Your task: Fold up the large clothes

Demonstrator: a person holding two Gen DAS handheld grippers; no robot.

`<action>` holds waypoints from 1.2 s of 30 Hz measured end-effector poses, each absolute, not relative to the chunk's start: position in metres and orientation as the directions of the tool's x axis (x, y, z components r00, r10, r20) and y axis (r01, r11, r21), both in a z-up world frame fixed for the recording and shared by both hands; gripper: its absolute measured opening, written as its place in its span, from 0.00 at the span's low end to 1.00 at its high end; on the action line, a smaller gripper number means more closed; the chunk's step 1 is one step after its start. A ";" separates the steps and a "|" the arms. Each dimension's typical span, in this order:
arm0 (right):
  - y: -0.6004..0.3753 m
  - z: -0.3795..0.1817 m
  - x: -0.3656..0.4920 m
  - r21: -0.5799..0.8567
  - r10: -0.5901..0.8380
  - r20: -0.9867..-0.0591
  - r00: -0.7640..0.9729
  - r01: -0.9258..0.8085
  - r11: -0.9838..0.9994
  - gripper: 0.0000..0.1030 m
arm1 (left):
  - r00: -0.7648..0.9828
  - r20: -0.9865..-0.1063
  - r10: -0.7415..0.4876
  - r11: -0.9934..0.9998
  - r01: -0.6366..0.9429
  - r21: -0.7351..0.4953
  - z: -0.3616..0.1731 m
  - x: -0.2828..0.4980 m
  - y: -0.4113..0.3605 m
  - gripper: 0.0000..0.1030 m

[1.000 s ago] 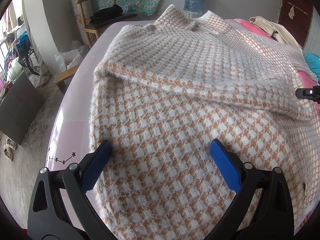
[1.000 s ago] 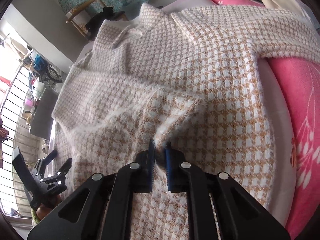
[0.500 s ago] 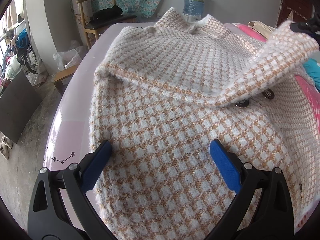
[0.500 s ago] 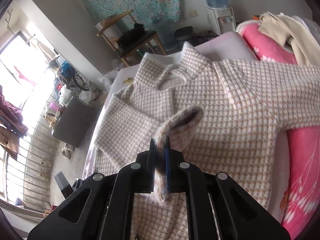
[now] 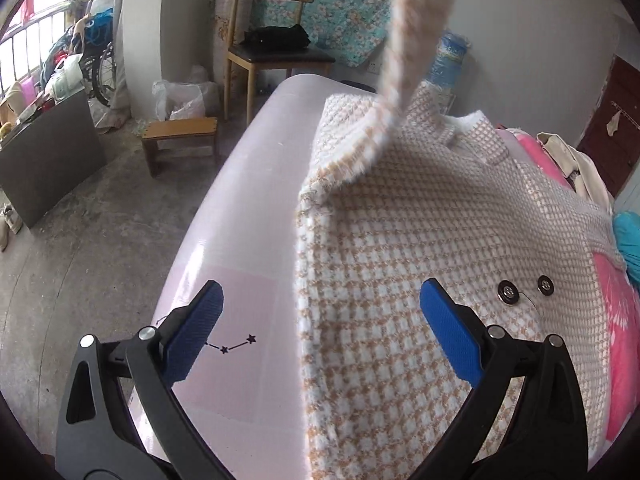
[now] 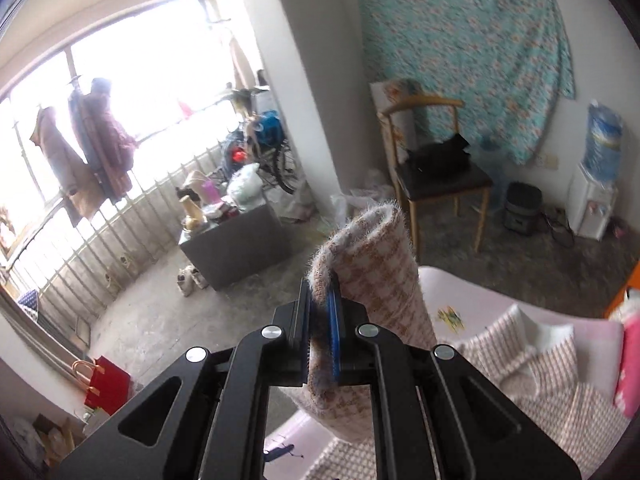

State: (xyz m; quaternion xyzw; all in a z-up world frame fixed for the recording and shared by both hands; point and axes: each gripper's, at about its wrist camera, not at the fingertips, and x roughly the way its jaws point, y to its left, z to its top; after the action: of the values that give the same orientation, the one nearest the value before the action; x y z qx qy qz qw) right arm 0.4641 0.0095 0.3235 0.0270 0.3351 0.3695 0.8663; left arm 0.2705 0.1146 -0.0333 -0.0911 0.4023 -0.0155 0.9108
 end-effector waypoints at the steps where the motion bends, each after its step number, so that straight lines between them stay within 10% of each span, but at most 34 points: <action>1: 0.016 0.333 0.461 0.296 0.683 -0.539 0.494 -0.648 0.702 0.08 | 0.675 -0.732 -0.091 0.984 -0.053 -0.171 -0.034 0.273 0.116 0.93; 15: -0.169 0.236 0.513 0.381 0.549 -0.616 0.565 -0.396 0.835 0.08 | 0.672 -0.740 -0.012 0.987 -0.111 -0.116 -0.034 0.291 0.125 0.91; 23: -0.253 0.130 0.515 0.435 0.469 -0.749 0.468 -0.187 0.881 0.08 | 0.613 -0.790 0.007 0.990 -0.113 -0.079 -0.049 0.320 0.125 0.63; 30: -0.284 0.100 0.501 0.490 0.502 -0.732 0.461 -0.156 0.858 0.08 | 0.602 -0.798 0.027 0.990 -0.127 -0.063 -0.051 0.320 0.133 0.59; 36: -0.329 0.028 0.493 0.394 0.360 -0.866 0.346 0.031 0.919 0.43 | 0.626 -0.780 -0.013 0.985 -0.126 -0.118 -0.034 0.308 0.148 0.52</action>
State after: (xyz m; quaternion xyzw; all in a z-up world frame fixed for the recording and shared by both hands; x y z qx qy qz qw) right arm 0.4925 -0.3294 0.0279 0.1735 0.5624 0.1025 0.8020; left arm 0.3082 0.1482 -0.0341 -0.0807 0.4312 0.0315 0.8981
